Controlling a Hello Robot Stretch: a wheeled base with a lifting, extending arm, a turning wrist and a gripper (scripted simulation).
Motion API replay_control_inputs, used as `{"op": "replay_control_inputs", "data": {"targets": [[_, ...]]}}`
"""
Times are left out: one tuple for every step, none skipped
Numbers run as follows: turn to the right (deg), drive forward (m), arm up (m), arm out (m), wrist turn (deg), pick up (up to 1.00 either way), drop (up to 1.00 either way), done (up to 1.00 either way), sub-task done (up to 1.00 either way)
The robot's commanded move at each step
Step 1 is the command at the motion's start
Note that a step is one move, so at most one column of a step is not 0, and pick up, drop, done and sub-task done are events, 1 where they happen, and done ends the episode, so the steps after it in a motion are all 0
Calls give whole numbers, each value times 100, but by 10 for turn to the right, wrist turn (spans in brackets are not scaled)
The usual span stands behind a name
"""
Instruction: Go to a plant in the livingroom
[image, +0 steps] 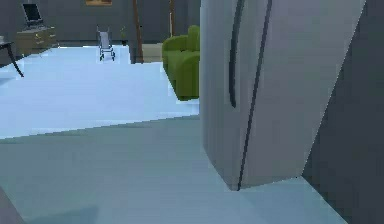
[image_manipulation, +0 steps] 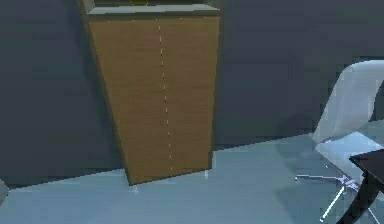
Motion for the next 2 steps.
{"op": "replay_control_inputs", "data": {"targets": [[-120,0,0,0,0,0,0,0,0],[0,100,0,0,0,0,0,0,0]]}}
